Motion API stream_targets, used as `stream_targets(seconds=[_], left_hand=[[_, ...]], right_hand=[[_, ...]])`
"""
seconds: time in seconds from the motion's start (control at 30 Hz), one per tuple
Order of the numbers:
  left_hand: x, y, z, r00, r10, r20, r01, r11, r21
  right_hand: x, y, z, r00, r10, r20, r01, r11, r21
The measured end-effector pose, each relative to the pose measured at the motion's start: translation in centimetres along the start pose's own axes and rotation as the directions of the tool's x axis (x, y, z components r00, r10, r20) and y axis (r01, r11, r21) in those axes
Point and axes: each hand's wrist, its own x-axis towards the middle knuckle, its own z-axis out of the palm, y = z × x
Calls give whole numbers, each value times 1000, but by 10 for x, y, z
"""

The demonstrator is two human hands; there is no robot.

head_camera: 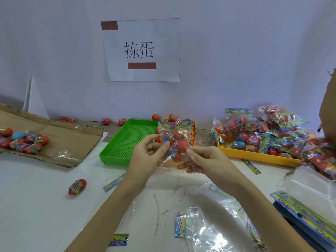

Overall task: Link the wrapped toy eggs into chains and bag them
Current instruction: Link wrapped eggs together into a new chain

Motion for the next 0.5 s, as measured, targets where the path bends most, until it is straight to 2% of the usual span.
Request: stream_targets(seconds=[0.17,0.27,0.37,0.43,0.5], left_hand=[[1,0,0,1000,7,-17,-9,992,-125],[1,-1,-1,1000,18,-2,-18,996,-82],[3,-1,-6,996,53,-66,-51,998,34],[6,-1,-13,984,103,-147,-84,988,129],[11,-3,-20,970,155,-188,-109,966,236]], right_hand=[[-1,-1,-1,999,22,27,-27,983,184],[-2,-2,-3,999,39,1,-38,984,173],[-2,-8,-14,989,35,-141,-1,973,232],[-1,-13,-29,947,9,-320,110,929,352],[1,-17,-44,880,0,-475,266,828,493]])
